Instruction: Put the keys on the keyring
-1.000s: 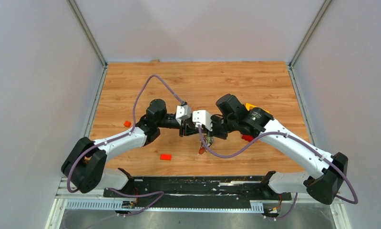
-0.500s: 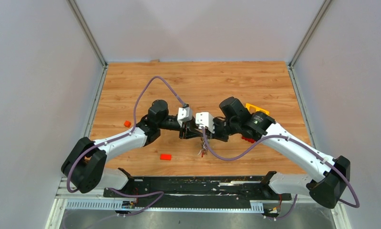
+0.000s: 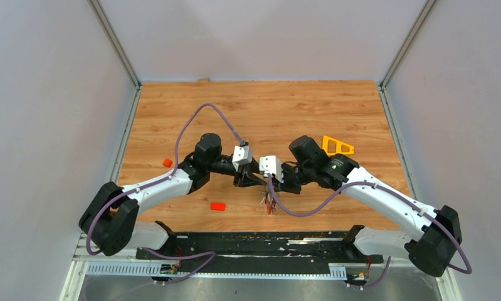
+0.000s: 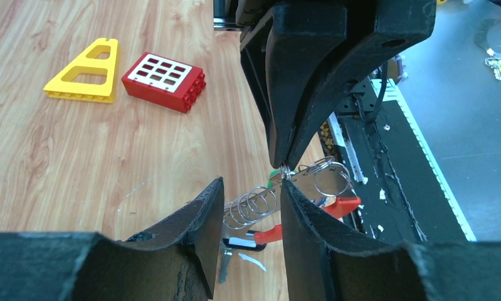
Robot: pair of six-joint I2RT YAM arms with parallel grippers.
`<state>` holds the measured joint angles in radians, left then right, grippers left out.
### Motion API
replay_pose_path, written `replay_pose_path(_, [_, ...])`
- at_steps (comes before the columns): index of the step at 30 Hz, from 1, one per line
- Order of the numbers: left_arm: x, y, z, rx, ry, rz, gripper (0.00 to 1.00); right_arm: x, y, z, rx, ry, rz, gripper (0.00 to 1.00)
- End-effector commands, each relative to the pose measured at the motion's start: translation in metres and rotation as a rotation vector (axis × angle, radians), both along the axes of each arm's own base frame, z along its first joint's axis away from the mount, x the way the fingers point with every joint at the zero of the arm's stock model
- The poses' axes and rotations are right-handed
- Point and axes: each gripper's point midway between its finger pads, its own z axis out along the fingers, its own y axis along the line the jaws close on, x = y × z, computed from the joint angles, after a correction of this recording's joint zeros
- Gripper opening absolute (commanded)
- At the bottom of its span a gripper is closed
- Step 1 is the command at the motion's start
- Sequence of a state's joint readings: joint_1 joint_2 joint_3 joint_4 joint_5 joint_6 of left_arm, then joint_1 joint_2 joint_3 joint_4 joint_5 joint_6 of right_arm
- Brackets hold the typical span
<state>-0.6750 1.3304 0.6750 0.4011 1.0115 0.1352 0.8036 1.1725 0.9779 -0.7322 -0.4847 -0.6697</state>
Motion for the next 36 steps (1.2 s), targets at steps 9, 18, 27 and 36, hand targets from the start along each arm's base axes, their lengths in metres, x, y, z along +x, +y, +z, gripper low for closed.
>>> replay_pose_path(9, [-0.012, -0.002, -0.005, -0.068, 0.058, 0.005, 0.47, 0.005, 0.014, 0.002, 0.098, 0.011, 0.003, 0.00])
replay_pose_path(18, [-0.013, -0.010, -0.015, -0.048, 0.109, 0.020, 0.46, 0.005, 0.014, -0.001, 0.106, 0.018, 0.002, 0.00])
replay_pose_path(27, [-0.014, -0.014, -0.025, -0.021, 0.139, 0.027, 0.43, 0.007, 0.014, 0.001, 0.110, 0.019, -0.009, 0.00])
replay_pose_path(36, [-0.009, -0.019, -0.030, -0.001, 0.155, 0.049, 0.39, 0.006, 0.015, 0.000, 0.110, 0.029, -0.005, 0.00])
